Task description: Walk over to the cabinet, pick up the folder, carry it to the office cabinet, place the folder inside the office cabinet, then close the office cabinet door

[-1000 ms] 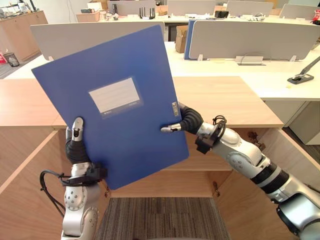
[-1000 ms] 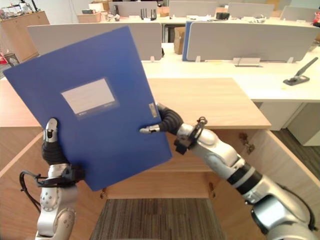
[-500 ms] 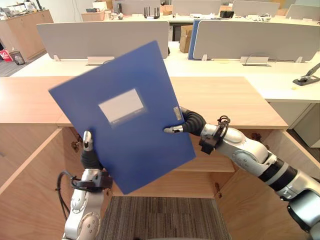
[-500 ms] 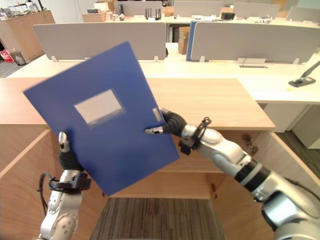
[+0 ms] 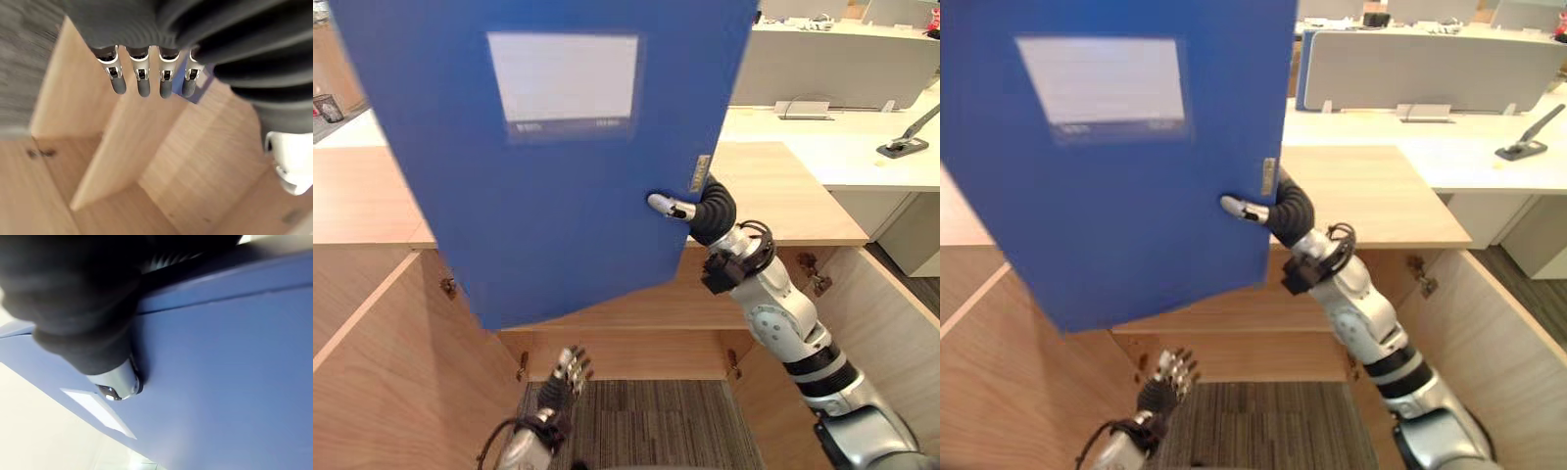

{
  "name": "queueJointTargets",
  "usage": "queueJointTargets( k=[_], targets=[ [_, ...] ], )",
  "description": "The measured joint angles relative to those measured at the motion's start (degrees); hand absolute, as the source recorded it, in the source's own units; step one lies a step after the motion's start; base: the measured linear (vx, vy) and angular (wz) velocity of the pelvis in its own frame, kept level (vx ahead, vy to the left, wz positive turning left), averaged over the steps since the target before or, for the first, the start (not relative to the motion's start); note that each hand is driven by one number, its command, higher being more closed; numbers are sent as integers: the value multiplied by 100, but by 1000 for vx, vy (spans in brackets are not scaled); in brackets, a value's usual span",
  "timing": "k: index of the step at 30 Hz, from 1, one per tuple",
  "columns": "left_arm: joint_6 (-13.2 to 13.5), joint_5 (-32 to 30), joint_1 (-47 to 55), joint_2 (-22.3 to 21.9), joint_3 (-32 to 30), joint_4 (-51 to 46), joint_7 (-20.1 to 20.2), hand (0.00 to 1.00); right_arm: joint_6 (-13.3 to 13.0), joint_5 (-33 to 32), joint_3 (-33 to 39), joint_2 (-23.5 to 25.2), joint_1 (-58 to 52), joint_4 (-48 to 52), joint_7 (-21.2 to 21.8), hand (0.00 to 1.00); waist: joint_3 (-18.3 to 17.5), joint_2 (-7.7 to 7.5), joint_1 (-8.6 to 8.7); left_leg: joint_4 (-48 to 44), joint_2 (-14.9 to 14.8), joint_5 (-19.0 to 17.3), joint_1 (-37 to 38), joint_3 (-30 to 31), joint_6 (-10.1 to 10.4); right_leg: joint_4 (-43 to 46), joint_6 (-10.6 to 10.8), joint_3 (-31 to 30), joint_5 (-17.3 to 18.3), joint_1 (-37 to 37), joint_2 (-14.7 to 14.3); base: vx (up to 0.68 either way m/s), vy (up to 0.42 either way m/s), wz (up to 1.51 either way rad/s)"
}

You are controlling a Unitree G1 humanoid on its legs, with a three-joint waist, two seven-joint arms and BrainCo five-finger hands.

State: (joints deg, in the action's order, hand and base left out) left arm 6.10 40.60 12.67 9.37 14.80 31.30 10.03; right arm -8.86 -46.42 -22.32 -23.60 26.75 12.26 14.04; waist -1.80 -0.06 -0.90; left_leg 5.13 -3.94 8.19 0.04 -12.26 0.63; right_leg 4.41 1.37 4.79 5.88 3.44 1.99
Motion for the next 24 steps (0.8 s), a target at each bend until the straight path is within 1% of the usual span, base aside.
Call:
queueJointTargets(
  k=[2, 3, 4, 5, 6, 8, 9, 11, 12, 13, 14, 16, 18, 19, 20, 22, 24],
  targets=[
    [-47, -233, -58, -68, -127, 611, -71, 0, -2, 347, -62, 213, -141, 0, -27, 100, 3, -6, 1, 1, -25, 8, -1, 1, 11, -8, -21, 0, -12, 1, -26, 0, 0, 0],
    [-71, -467, -37, -154, -380, 1051, -206, 0, -9, 716, -121, 323, -305, 0, -118, 100, 5, -11, 0, 2, -42, 19, 0, 5, 26, -20, -32, 0, -19, 2, -44, 0, 0, 0],
    [-71, -535, -26, -187, -495, 1209, -255, 0, -9, 862, -150, 353, -356, 1, -169, 100, 6, -11, 1, 6, -48, 22, 2, 6, 31, -24, -35, 0, -20, 1, -50, 0, 0, 0],
    [-65, -653, -17, -227, -762, 1416, -405, 0, -51, 1524, -155, 423, -473, 52, -365, 100, 9, -16, 0, 23, -69, 30, 2, 17, 41, -29, -44, 3, -26, 4, -61, -35, -10, 0],
    [-60, -704, -17, -235, -882, 1501, -468, 0, -75, 1890, -161, 469, -523, 89, -469, 100, 9, -16, -1, 24, -88, 32, 5, 16, 44, -32, -51, 3, -30, 7, -68, -56, -15, 1],
    [-2, -896, 32, -232, -1200, 1833, -700, 0, -311, 3322, -191, 497, -660, 244, -793, 100, 13, -36, 1, 25, -105, 37, 14, 23, 52, -42, -64, 5, -39, 21, -83, -45, -11, 0],
    [7, -958, 57, -232, -1272, 1902, -749, 0, -388, 3674, -200, 504, -671, 257, -866, 100, 16, -41, 5, 25, -107, 38, 14, 24, 54, -45, -66, 5, -42, 23, -85, -37, -3, 0],
    [30, -1040, 115, -238, -1515, 2141, -869, 0, -574, 4650, -334, 466, -709, 258, -1149, 100, 26, -80, 16, 26, -111, 41, 16, 43, 59, -59, -70, 19, -46, 36, -90, -32, -1, 3],
    [39, -1067, 121, -236, -1572, 2182, -877, 0, -609, 4839, -452, 441, -713, 231, -1228, 100, 21, -89, 17, 26, -111, 42, 15, 50, 60, -62, -70, 26, -46, 39, -90, -23, -2, 4],
    [62, -1143, 131, -228, -1660, 2257, -910, 0, -674, 5246, -665, 364, -714, 151, -1322, 100, 12, -102, 18, 26, -110, 42, 15, 56, 60, -69, -70, 32, -46, 45, -90, -14, -2, 4],
    [73, -1208, 125, -202, -1730, 2335, -920, 0, -715, 5836, -1105, 248, -713, -24, -1344, 100, 0, -123, 16, 26, -108, 42, 13, 66, 60, -82, -70, 42, -47, 54, -89, -10, -2, 4],
    [76, -1240, 131, -188, -1783, 2337, -917, 0, -760, 6354, -1615, 89, -712, -307, -1255, 100, -6, -163, 2, 26, -106, 42, 8, 85, 60, -96, -70, 61, -47, 65, -88, -2, 1, 9],
    [103, -1249, 120, -165, -1866, 2338, -900, 0, -824, 6821, -2384, -89, -710, -1198, -1017, 100, 39, -235, -16, 26, -49, 40, 13, 197, 62, -137, -68, 167, -45, 143, -74, 1, 5, 21],
    [105, -1246, 118, -166, -1885, 2338, -899, 0, -824, 6900, -2531, -114, -708, -1457, -956, 100, 52, -232, -39, 26, -46, 40, 10, 201, 62, -142, -68, 173, -45, 144, -70, -4, 8, 14],
    [106, -1224, 118, -163, -1923, 2338, -889, 0, -824, 7170, -2832, -146, -708, -2145, -746, 100, 99, -243, -111, 26, -31, 39, 8, 213, 63, -143, -64, 186, -43, 150, -55, -7, 11, 4],
    [101, -1200, 118, -144, -1927, 2364, -872, 0, -822, 7411, -2992, -184, -708, -2720, -629, 100, 168, -230, -151, 26, -19, 33, 5, 218, 68, -140, -58, 191, -39, 148, -35, -5, 7, 2],
    [89, -1197, 178, -120, -1896, 2404, -846, 0, -822, 7639, -3123, -211, -663, -3469, -533, 100, 256, -177, -159, 25, -2, 14, 2, 228, 75, -132, -33, 202, -23, 147, -2, -7, 11, 2]
  ],
)
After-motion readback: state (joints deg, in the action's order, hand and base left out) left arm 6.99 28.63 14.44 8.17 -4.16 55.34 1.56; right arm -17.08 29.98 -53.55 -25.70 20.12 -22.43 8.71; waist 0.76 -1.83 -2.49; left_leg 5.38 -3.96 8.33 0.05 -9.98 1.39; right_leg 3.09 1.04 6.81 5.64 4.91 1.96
